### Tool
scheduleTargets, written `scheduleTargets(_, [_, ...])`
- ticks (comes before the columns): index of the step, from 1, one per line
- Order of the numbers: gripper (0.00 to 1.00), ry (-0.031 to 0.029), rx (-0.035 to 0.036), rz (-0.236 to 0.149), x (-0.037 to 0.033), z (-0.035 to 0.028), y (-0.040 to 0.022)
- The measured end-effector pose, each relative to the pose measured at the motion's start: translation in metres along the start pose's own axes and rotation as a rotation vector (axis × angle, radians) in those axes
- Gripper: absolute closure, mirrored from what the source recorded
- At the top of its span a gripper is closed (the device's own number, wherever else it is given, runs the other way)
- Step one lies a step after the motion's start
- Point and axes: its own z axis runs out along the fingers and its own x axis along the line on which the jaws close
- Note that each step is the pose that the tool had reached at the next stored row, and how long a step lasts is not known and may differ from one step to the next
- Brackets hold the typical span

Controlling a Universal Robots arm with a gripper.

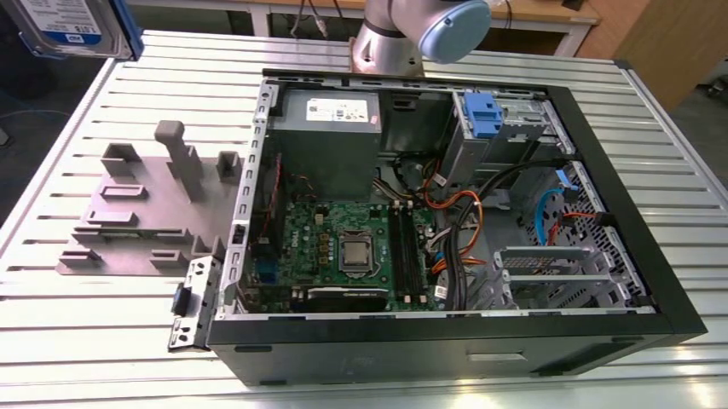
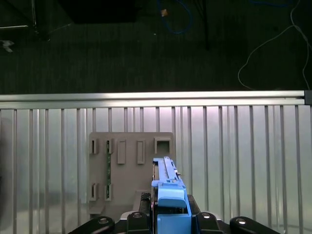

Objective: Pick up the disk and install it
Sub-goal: 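Pick up the disk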

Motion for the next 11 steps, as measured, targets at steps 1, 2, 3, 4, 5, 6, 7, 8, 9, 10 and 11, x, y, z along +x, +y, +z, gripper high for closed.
scheduleTargets(1, [0.64, 0.0004, 0.0000, 0.000, 0.0017, 0.0000, -0.0001])
scheduleTargets(2, [0.64, 0.0008, 0.0000, 0.000, 0.0034, -0.0001, -0.0001])
scheduleTargets(3, [0.64, 0.0012, 0.0000, 0.000, 0.0049, -0.0001, -0.0001])
scheduleTargets(4, [0.64, 0.0016, 0.0000, 0.000, 0.0064, -0.0001, -0.0002])
scheduleTargets(5, [0.64, 0.0020, 0.0000, 0.000, 0.0077, -0.0002, -0.0003])
scheduleTargets(6, [0.64, 0.0025, 0.0000, 0.000, 0.0089, -0.0002, -0.0003])
scheduleTargets(7, [0.64, 0.0027, 0.0000, 0.000, 0.0098, -0.0002, -0.0004])
scheduleTargets(8, [0.64, 0.0027, 0.0001, 0.000, 0.0102, -0.0002, -0.0011])
scheduleTargets(9, [0.64, 0.0028, 0.0000, 0.000, 0.0105, -0.0002, -0.0023])
scheduleTargets(10, [0.64, 0.0028, 0.0000, 0.000, 0.0107, -0.0002, -0.0037])
scheduleTargets(11, [0.64, 0.0027, 0.0001, 0.000, 0.0109, -0.0002, -0.0053])
